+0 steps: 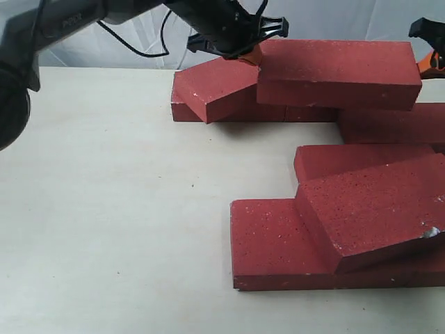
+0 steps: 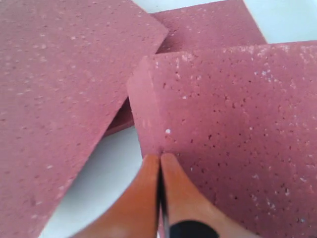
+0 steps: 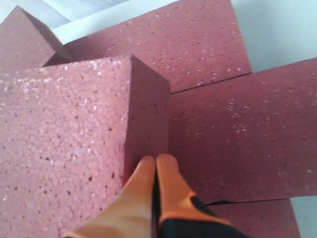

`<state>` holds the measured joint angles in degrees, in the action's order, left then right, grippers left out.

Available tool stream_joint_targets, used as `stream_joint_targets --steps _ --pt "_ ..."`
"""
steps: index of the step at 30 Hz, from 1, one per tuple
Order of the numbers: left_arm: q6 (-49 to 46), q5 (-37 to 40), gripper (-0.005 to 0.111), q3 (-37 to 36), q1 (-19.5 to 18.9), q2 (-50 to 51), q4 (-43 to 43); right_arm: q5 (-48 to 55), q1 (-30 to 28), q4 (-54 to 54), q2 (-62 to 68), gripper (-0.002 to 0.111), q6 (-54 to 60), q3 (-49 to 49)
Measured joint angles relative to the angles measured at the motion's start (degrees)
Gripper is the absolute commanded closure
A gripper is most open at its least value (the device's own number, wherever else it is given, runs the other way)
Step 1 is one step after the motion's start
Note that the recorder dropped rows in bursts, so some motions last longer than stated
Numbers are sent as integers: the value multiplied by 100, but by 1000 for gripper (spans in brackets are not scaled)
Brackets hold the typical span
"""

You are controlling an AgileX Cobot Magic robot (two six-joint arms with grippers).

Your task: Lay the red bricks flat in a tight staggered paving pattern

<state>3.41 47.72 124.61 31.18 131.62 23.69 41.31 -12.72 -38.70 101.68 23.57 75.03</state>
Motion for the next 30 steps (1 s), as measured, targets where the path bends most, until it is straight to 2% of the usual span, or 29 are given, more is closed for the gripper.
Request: stream_joint_targets --steps 5,8,13,16,20,26,30 --pt "222 818 107 -11 -119 -534 -1153 352 754 365 -24 109 -133 0" --pt "282 967 107 -378 -207 -874 -1405 552 1077 468 -24 109 -208 0" --pt "303 698 107 -2083 -569 -1951 -1549 617 1777 446 -24 109 -428 -20" --pt "292 152 107 -3354 -925 -2729 -1470 470 2284 366 -24 109 -591 -20" --pt "109 -313 107 -4569 -1394 -3344 -1376 58 2880 253 -11 109 -818 -20" --pt "-173 -688 107 -5688 -1787 -3498 -1151 -241 3342 72 263 109 -906 -20" --pt "-600 -1324 107 -6436 -2038 -3502 -752 -496 3582 49 694 109 -918 -20"
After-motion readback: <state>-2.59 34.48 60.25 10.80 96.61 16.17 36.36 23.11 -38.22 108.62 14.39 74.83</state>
